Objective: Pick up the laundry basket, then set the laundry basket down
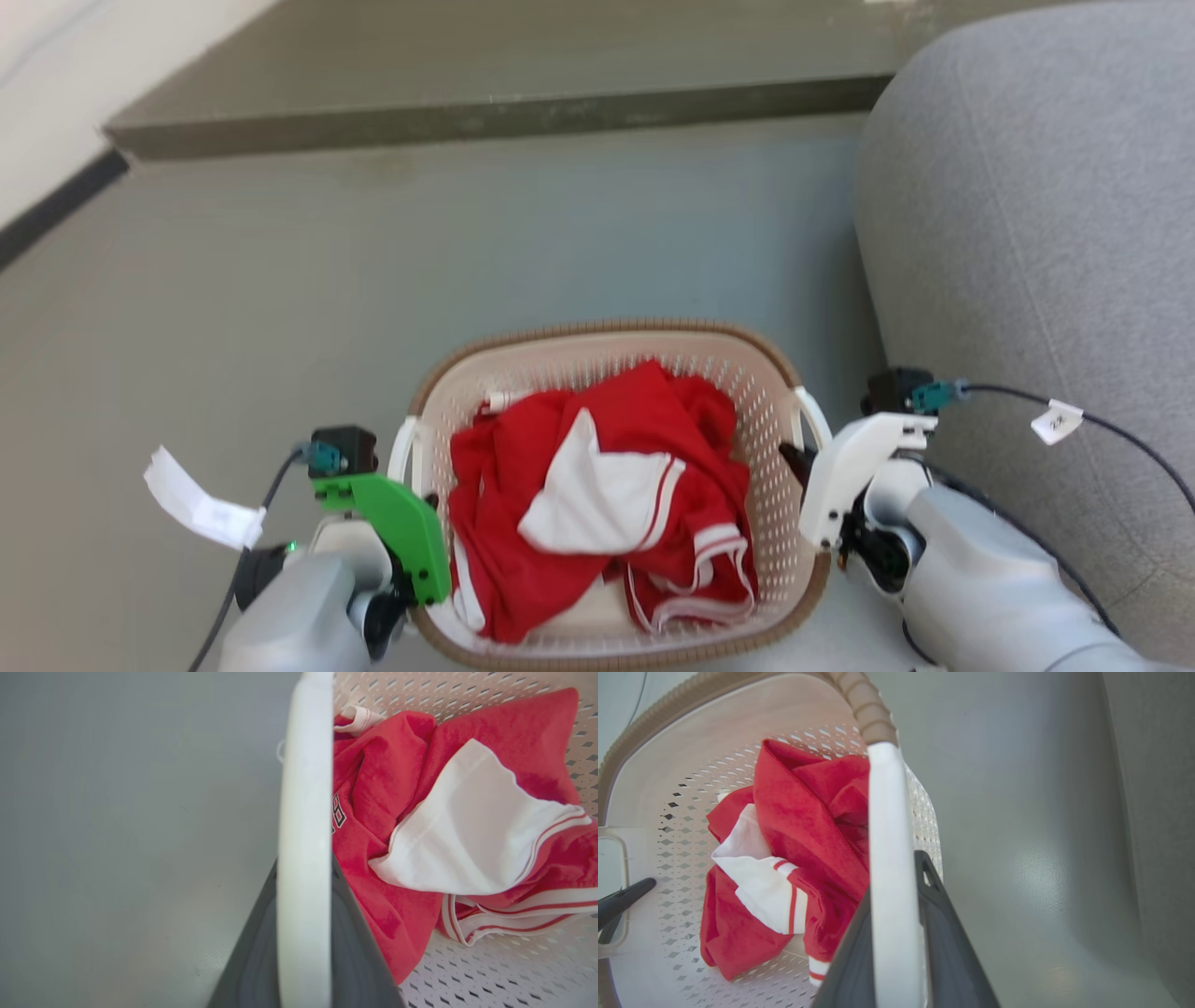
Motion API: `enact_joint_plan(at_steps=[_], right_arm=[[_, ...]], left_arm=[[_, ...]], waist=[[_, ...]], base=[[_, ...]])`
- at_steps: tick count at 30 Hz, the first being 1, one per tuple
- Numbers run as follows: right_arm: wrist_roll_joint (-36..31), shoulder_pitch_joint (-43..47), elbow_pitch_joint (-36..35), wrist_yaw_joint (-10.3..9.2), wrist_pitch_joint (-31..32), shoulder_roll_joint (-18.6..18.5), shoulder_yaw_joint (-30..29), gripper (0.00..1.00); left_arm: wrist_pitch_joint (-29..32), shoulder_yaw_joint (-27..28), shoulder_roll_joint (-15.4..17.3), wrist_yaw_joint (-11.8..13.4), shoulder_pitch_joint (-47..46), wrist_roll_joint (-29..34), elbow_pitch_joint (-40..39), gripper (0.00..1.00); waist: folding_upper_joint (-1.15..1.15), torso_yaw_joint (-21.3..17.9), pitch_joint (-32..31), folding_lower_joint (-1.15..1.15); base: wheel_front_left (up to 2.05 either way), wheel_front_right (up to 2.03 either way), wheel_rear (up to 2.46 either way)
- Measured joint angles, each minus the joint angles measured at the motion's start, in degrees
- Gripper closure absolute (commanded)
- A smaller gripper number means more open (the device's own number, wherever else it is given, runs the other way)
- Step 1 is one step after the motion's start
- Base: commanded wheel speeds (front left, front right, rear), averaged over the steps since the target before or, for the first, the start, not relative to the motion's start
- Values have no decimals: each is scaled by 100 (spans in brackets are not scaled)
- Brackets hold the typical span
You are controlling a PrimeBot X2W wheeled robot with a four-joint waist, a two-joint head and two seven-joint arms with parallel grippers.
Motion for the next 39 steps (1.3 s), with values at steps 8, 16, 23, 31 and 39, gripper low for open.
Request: enact_joint_plan(at_steps=[8, 16, 23, 31, 39], right_arm=[[240, 456, -22, -1, 313, 7, 198, 100], [337, 478, -19, -5, 456, -12, 265, 100], [381, 478, -5, -8, 510, -16, 312, 100], [435, 477, 4, -45, 560, -21, 389, 100], [454, 477, 18, -45, 563, -22, 438, 100]], left_arm=[[215, -101, -1, 0, 446, -157, 67, 100], [330, -205, 3, 0, 451, -290, 77, 100], [380, -243, 5, 0, 453, -369, 83, 100], [425, -311, 10, 0, 453, -388, 90, 100], [431, -386, 13, 0, 453, -457, 107, 100]], waist=[[0, -22, -710, 0], [0, -62, -1028, 0], [0, -79, -1066, 0], [0, -81, -1057, 0], [0, -85, -1046, 0]], base=[[0, 0, 0], [0, 0, 0], [0, 0, 0], [0, 0, 0], [0, 0, 0]])
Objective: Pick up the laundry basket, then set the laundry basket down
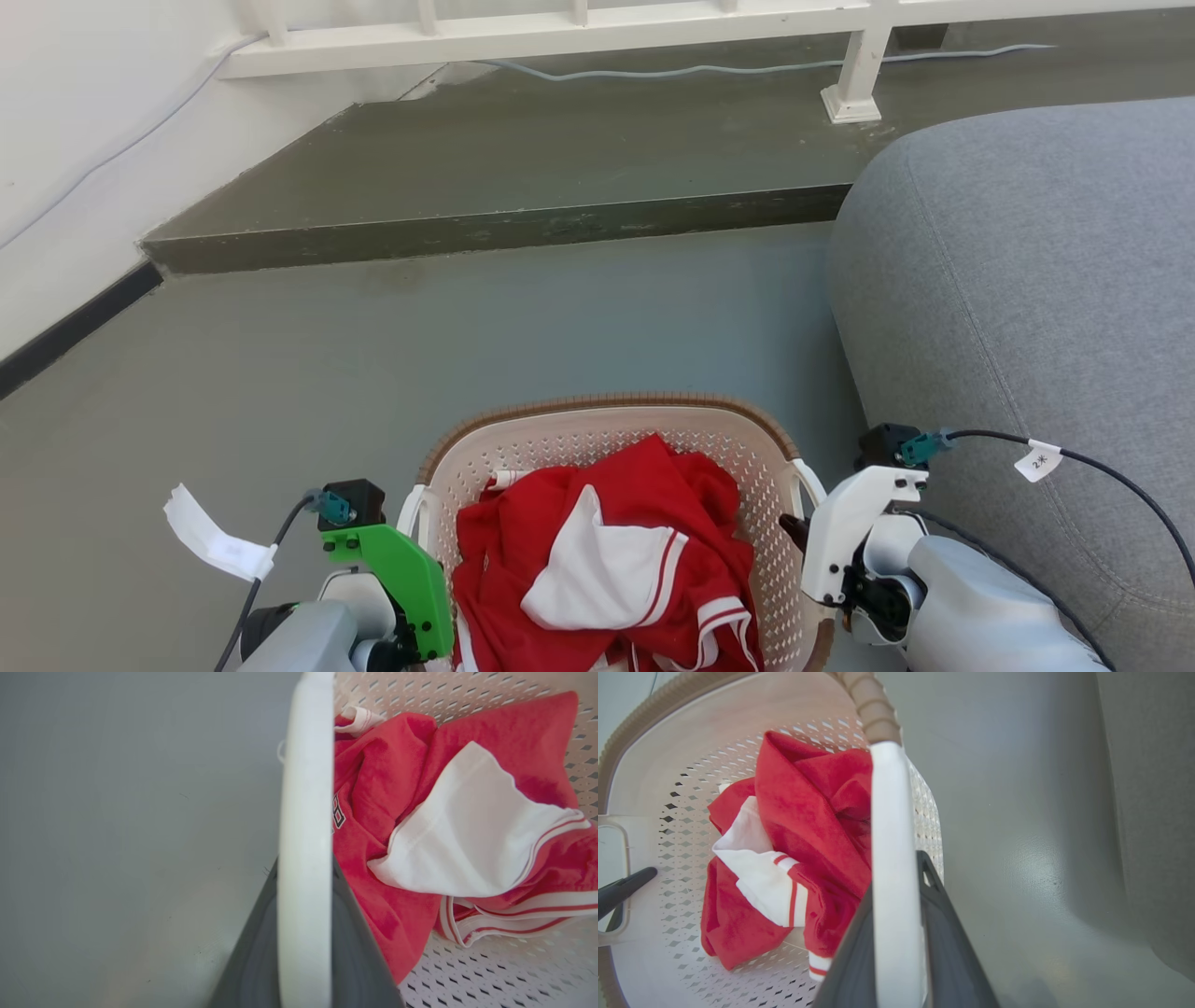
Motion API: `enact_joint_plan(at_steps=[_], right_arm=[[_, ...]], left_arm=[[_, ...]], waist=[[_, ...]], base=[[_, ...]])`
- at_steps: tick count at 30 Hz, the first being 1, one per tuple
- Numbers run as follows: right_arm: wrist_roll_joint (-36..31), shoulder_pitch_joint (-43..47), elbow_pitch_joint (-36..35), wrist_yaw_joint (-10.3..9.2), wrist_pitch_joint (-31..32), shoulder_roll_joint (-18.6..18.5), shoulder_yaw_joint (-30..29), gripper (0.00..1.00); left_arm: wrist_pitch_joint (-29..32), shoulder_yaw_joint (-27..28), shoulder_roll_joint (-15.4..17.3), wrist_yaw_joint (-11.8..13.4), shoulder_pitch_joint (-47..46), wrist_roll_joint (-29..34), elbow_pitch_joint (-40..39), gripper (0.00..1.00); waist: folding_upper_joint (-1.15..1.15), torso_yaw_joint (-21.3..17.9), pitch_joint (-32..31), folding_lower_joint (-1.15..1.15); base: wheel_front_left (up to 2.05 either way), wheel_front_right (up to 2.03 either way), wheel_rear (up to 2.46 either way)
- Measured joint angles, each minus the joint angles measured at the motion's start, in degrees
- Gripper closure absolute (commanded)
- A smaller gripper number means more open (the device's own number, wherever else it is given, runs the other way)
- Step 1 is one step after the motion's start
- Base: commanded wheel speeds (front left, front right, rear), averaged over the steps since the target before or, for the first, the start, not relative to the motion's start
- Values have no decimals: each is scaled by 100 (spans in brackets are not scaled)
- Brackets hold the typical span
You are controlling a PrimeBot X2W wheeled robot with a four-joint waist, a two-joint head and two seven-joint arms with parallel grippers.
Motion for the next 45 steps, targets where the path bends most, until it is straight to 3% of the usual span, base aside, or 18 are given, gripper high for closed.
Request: enact_joint_plan(at_steps=[24, 45], right_arm=[[133, -99, 67, -1, 47, -5, 136, 100], [123, -926, 49, -1, -279, -32, 136, 100]], left_arm=[[23, -170, 10, 62, -16, -169, -18, 100], [-421, -196, 35, 210, -805, -123, -87, 100]], waist=[[0, -43, 297, 0], [0, -90, 1316, 1]], base=[[0, 0, 0], [0, 0, 0]])
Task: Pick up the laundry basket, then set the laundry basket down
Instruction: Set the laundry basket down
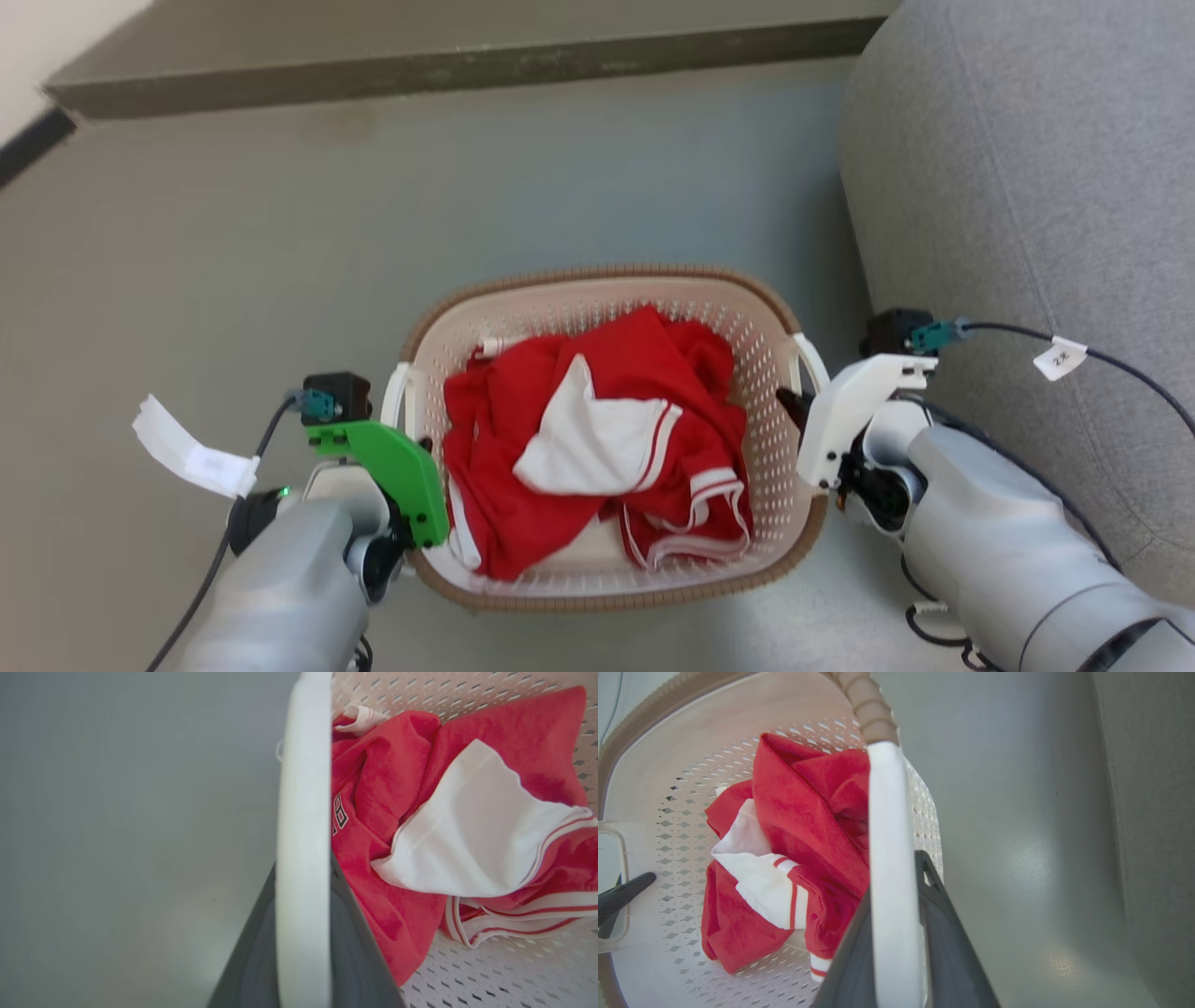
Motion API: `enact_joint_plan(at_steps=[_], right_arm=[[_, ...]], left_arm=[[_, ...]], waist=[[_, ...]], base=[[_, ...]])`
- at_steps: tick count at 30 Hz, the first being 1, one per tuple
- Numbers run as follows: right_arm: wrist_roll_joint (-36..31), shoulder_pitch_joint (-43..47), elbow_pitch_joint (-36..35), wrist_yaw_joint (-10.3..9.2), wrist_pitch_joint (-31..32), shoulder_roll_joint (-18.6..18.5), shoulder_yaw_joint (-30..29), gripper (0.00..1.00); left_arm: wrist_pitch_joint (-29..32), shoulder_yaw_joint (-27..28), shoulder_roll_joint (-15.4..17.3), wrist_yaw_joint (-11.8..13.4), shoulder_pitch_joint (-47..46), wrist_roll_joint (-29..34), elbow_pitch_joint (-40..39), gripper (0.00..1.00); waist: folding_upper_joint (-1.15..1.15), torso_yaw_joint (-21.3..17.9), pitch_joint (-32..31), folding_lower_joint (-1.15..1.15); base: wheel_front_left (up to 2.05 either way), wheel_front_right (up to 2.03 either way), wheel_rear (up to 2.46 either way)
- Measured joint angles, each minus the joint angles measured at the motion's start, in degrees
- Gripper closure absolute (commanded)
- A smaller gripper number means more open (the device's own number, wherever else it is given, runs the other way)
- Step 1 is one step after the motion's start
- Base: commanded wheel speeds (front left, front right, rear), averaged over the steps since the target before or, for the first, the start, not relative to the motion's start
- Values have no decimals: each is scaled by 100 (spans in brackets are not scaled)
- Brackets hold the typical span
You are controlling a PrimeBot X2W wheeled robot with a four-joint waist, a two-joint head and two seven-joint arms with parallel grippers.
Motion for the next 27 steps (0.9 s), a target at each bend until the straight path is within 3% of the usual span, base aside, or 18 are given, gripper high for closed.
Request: enact_joint_plan(at_steps=[27], right_arm=[[-204, -1343, -57, 1, -811, -189, -15, 100]], left_arm=[[-587, 160, 3, 68, -1452, 108, -24, 100]], waist=[[0, -51, 2107, 1]], base=[[0, 0, 0]])
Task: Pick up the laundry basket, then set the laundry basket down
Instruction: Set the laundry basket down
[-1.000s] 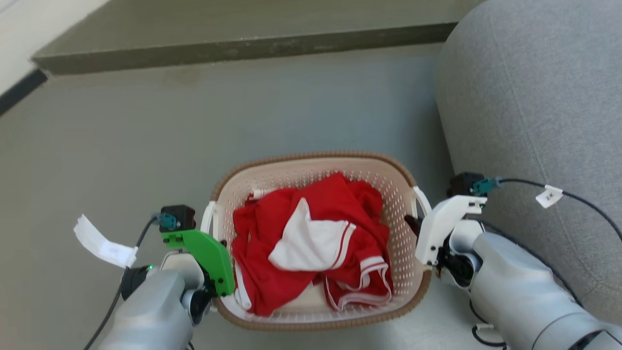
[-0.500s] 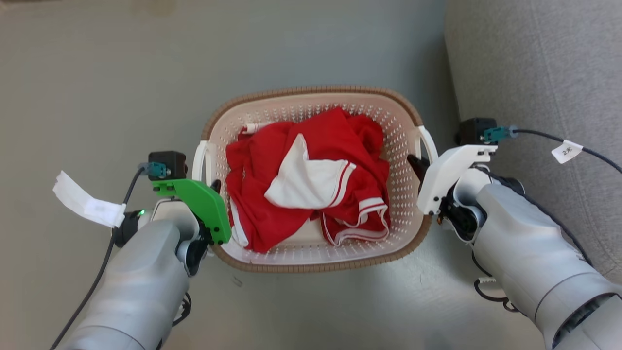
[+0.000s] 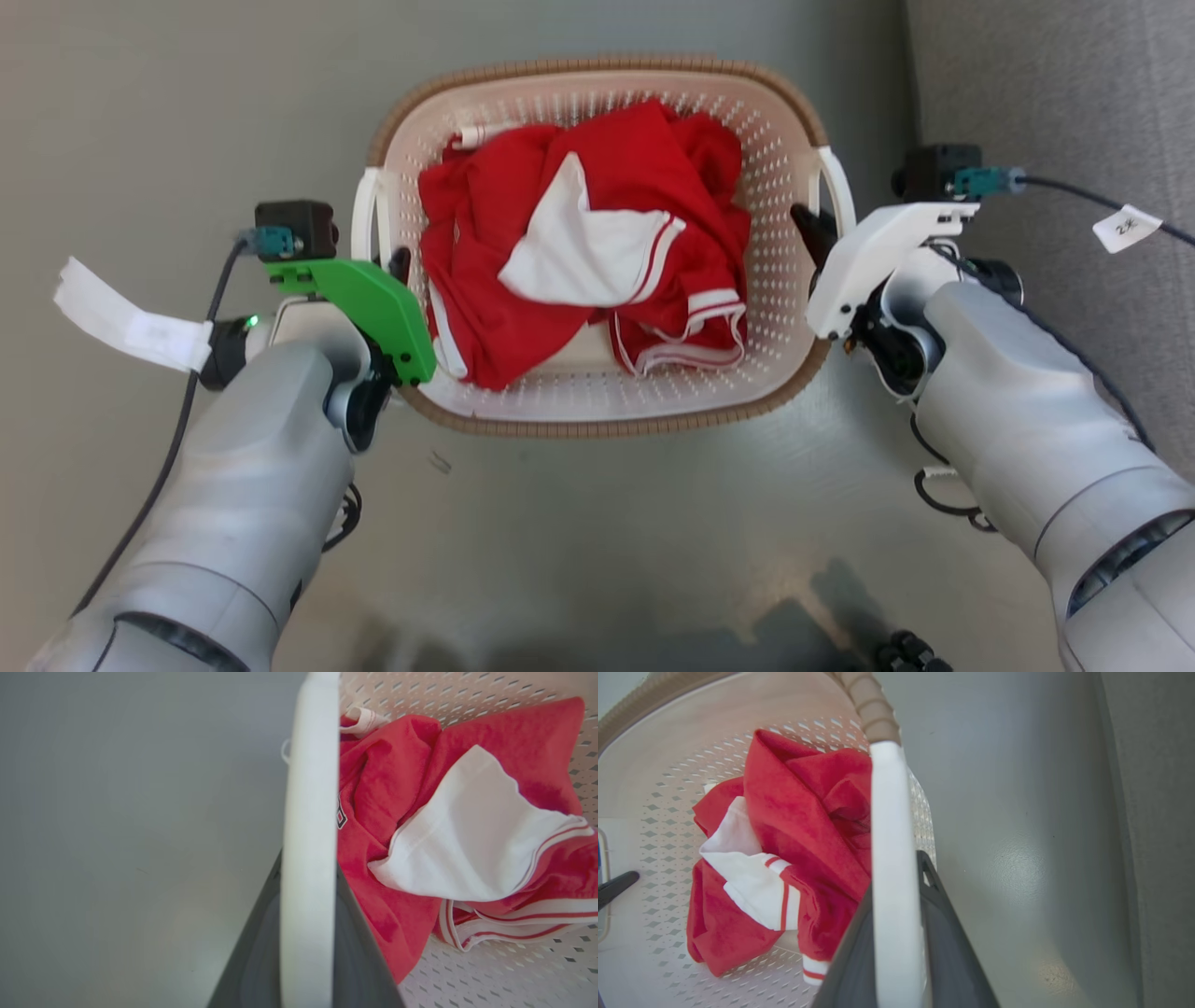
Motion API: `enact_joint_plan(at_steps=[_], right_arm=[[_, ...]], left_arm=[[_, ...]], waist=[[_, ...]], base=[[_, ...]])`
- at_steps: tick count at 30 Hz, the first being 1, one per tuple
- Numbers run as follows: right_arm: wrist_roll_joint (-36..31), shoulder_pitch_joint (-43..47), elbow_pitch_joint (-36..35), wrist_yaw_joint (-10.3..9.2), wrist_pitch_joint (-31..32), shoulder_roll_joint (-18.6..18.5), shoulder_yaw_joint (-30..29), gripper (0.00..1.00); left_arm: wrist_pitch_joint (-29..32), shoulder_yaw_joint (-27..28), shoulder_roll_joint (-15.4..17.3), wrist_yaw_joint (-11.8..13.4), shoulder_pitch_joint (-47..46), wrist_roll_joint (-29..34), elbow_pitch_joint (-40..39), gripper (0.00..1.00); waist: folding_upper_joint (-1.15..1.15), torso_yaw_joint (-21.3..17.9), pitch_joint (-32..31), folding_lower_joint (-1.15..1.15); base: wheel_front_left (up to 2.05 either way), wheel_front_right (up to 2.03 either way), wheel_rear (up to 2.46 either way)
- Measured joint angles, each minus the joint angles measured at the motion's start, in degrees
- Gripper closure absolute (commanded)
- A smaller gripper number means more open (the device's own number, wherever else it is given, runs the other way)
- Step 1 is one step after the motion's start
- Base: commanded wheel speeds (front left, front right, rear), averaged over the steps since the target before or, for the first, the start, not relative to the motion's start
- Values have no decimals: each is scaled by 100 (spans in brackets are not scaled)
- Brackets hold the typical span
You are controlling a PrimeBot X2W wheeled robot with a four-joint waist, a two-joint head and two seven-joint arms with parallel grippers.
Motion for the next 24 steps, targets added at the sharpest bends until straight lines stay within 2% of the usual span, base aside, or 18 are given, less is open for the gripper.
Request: enact_joint_plan(at_steps=[15, 24], right_arm=[[-100, -409, 0, 3, -548, -48, -31, 100], [-100, -572, 3, 3, -676, -49, -35, 100]], left_arm=[[-319, 0, 0, 1, -468, 9, -24, 100], [-449, -4, 0, 7, -612, 9, -21, 100]], waist=[[0, 71, 909, 0], [0, 116, 1323, -1]], base=[[0, 0, 0], [0, 0, 0]])
